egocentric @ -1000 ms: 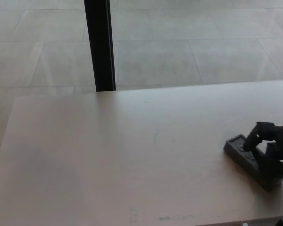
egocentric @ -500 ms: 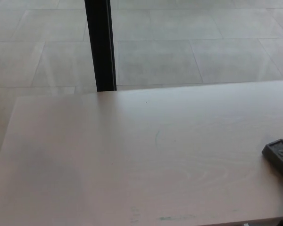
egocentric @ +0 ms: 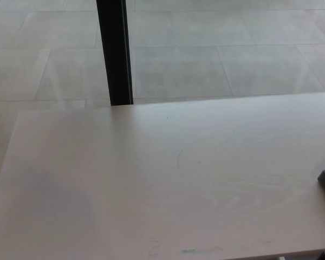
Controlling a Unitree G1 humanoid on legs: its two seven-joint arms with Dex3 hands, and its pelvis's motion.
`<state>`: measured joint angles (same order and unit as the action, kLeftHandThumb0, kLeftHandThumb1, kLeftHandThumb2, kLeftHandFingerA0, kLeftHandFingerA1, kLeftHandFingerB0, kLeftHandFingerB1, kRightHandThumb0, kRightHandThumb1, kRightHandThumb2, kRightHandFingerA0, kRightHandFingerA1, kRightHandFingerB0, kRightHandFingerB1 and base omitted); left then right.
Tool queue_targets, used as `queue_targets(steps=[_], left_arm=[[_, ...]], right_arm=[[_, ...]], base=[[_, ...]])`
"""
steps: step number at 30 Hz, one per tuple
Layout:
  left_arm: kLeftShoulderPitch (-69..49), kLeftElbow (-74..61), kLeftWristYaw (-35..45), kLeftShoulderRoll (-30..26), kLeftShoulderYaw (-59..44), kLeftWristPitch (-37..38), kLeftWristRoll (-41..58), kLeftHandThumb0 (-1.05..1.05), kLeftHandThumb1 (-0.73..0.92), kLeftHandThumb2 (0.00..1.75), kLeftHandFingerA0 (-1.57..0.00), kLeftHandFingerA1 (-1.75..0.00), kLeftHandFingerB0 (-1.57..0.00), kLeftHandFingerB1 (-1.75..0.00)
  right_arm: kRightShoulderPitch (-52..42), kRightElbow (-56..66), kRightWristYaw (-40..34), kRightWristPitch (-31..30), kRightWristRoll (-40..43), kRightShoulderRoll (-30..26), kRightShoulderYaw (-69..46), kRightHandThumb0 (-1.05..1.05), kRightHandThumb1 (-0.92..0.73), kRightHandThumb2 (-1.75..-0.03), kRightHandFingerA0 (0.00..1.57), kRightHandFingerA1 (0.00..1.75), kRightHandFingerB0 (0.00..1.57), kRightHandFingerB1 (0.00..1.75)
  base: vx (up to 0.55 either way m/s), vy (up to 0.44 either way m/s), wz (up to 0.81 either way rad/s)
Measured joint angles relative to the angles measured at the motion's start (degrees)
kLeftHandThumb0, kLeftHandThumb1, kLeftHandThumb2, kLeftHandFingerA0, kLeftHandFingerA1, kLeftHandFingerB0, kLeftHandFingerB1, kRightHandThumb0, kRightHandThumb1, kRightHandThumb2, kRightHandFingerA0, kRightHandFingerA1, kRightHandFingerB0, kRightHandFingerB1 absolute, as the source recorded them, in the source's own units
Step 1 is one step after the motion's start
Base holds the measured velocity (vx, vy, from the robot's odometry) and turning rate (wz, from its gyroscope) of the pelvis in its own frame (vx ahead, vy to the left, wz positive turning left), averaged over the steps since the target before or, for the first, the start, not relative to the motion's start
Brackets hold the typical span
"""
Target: The robot uses its right hand to hold the eraser kept in the middle of the desk and use it to wipe the desk by swiping its surface twice
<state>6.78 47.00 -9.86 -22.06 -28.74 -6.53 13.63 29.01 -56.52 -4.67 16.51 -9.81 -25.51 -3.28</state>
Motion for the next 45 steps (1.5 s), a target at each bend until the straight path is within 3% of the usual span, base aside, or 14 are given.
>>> queue_targets(steps=[2, 5, 7, 8, 9, 11, 13, 14, 16, 23, 24, 25, 28, 45], left_arm=[[-0.4, 0.5, -0.4, 0.0, 0.6, 0.5, -0.4, -0.58, 0.74, 0.62, -0.53, -0.88, -0.52, -0.62], [-0.5, 2.1, -0.5, -0.1, 1.1, 1.5, -0.9, -0.59, 0.74, 0.62, -0.55, -0.88, -0.54, -0.63], [-0.5, 2.8, -0.6, -0.2, 1.3, 1.9, -1.2, -0.58, 0.74, 0.62, -0.56, -0.89, -0.55, -0.63], [-0.5, 3.1, -0.6, -0.2, 1.3, 2.0, -1.2, -0.59, 0.74, 0.63, -0.56, -0.85, -0.53, -0.6], [-0.5, 3.1, -0.6, -0.2, 1.3, 2.1, -1.2, -0.58, 0.75, 0.62, -0.58, -0.89, -0.55, -0.62], [-0.5, 3.1, -0.7, -0.2, 1.5, 2.1, -1.4, -0.58, 0.76, 0.62, -0.59, -0.86, -0.54, -0.61], [-0.6, 3.1, -0.7, -0.2, 1.8, 2.1, -1.5, -0.58, 0.75, 0.62, -0.58, -0.85, -0.55, -0.61], [-0.6, 3.2, -0.7, -0.2, 1.9, 2.1, -1.6, -0.58, 0.75, 0.62, -0.57, -0.88, -0.54, -0.62], [-0.6, 3.2, -0.8, -0.3, 2.1, 2.1, -1.6, -0.59, 0.75, 0.62, -0.54, -0.87, -0.52, -0.63], [-0.8, 3.1, -0.8, -0.3, 2.3, 2.1, -1.6, -0.59, 0.74, 0.63, -0.6, -0.89, -0.51, -0.61], [-0.8, 3.2, -0.8, -0.3, 2.3, 2.1, -1.6, -0.58, 0.76, 0.63, -0.6, -0.88, -0.53, -0.61], [-0.8, 3.2, -0.7, -0.3, 2.4, 2.1, -1.6, -0.59, 0.74, 0.63, -0.58, -0.92, -0.51, -0.62], [-0.9, 3.1, -0.7, -0.3, 2.4, 2.1, -1.6, -0.58, 0.76, 0.62, -0.58, -0.87, -0.53, -0.61], [-1.9, 4.3, -0.7, -0.3, 1.3, 3.0, -1.4, -0.58, 0.75, 0.63, -0.54, -0.94, -0.49, -0.65]], right_arm=[[0.0, 0.9, 0.7, 0.1, 1.0, 0.7, -1.1, -0.21, -0.71, -0.79, 0.85, 1.69, 0.78, 0.94], [0.9, 3.8, 3.2, -0.4, 3.1, 1.3, -3.2, -0.26, -0.83, -0.62, 0.78, 1.75, 0.71, 0.64], [1.7, 5.9, 4.8, -1.0, 4.5, 1.5, -4.5, -0.46, -0.63, -1.01, 0.86, 1.14, 0.43, 0.57], [2.0, 7.2, 5.6, -1.5, 5.2, 1.6, -5.0, -0.5, -0.77, -0.63, 0.76, 1.16, 0.44, 0.38], [2.2, 7.7, 5.9, -1.7, 5.4, 1.6, -5.2, -0.64, -0.62, -0.99, 0.76, 0.9, 0.33, 0.52], [3.5, 11.2, 7.5, -3.4, 7.1, 1.5, -6.7, -0.64, -0.76, -0.63, 0.76, 0.69, 0.34, 0.32], [4.6, 14.9, 8.8, -5.2, 8.6, 1.5, -8.3, -0.66, -0.77, -0.64, 0.72, 0.6, 0.31, 0.32], [5.0, 16.4, 9.3, -6.0, 9.3, 1.4, -8.9, -0.68, -0.63, -0.99, 0.6, 0.65, 0.21, 0.47], [5.7, 19.0, 10.4, -7.4, 10.7, 0.8, -10.5, -0.71, -0.75, -0.63, 0.62, 0.52, 0.28, 0.3], [6.5, 24.4, 13.5, -12.4, 16.0, -4.0, -19.3, -0.67, -0.77, -0.64, 0.74, 0.58, 0.49, 0.4], [6.4, 24.9, 13.6, -12.9, 16.6, -4.6, -20.7, -0.69, -0.61, -1.01, 0.78, 0.7, 0.44, 0.57], [6.2, 25.5, 13.8, -13.5, 17.3, -5.7, -22.8, -0.71, -0.74, -0.63, 0.92, 0.59, 0.53, 0.47], [4.3, 26.2, 13.8, -14.7, 18.9, -8.4, -28.4, -0.73, -0.74, -0.64, 1.14, 0.64, 0.61, 0.58], [-25.1, 15.8, 6.0, -13.9, 24.3, -4.7, -58.3, -0.64, -0.77, -0.63, 0.93, 1.1, 0.38, 0.9]], base=[[0.0, 0.0, 0.0], [0.0, 0.0, 0.0], [0.0, 0.0, 0.0], [0.0, 0.0, 0.0], [0.0, 0.0, 0.0], [0.0, 0.0, 0.0], [0.0, 0.0, 0.0], [0.0, 0.0, 0.0], [0.0, 0.0, 0.0], [0.0, 0.0, 0.0], [0.0, 0.0, 0.0], [0.0, 0.0, 0.0], [0.0, 0.0, 0.0], [0.0, 0.0, 0.0]])
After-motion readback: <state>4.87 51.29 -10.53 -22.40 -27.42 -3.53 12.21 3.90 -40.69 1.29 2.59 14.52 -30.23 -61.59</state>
